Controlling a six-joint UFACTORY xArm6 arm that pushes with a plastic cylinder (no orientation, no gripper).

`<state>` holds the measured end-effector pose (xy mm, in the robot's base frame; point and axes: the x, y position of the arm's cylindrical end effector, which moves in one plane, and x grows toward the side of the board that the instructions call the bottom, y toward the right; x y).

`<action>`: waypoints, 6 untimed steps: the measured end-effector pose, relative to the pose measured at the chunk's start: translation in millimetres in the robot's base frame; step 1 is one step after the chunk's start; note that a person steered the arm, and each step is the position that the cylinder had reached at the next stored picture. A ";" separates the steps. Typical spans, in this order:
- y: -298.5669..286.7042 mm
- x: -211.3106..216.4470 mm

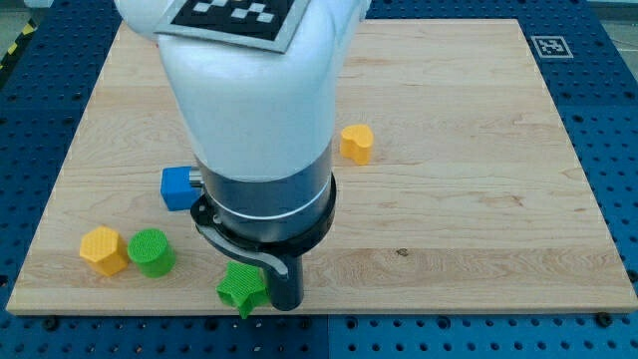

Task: Move the arm bottom to the blue triangle

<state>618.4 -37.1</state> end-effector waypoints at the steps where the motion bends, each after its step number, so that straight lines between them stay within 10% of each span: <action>1: 0.0 -19.3; 6: -34.9 -71.0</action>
